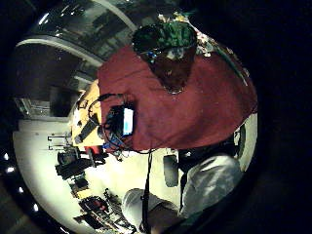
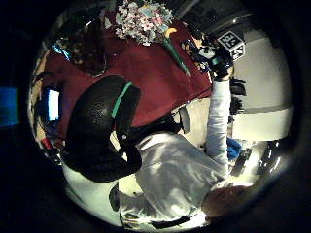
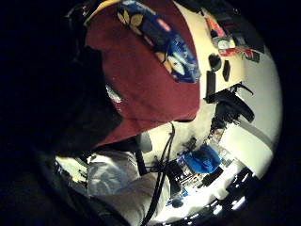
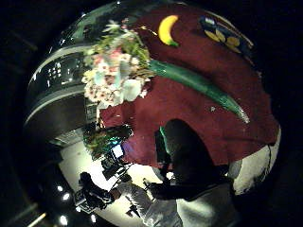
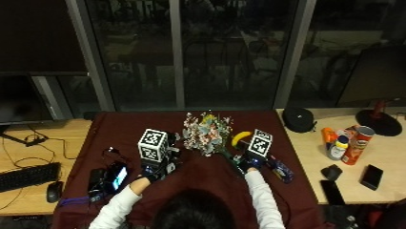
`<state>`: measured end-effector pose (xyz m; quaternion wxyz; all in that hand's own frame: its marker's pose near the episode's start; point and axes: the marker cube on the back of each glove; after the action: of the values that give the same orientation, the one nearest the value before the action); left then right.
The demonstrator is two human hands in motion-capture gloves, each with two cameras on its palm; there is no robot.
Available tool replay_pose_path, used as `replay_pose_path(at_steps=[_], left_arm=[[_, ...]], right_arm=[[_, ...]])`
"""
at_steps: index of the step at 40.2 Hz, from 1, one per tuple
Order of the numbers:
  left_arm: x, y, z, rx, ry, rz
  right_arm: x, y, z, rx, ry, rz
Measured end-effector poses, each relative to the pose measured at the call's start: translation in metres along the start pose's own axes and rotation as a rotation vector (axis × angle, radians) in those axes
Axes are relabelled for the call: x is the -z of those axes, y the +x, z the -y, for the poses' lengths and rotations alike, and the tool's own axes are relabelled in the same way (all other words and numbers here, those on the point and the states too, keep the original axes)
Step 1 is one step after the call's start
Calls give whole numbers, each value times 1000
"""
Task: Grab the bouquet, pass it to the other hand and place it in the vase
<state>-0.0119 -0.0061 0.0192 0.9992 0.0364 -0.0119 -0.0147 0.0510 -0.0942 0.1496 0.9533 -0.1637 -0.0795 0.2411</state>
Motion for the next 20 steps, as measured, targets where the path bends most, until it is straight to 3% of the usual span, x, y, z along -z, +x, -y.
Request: replay_pose_path(at_steps=[5,11,20], left_arm=[[-4,-3,-1,4,-3,-2],[-7,-6,-2,9,-11,-17],[-10,-12,-5,14,-26,-30]], right_arm=[[-34,8,17,-43,-23,-13],[-50,6,-10,-57,-45,-18],[-75,5,-11,-95,-5,-70]])
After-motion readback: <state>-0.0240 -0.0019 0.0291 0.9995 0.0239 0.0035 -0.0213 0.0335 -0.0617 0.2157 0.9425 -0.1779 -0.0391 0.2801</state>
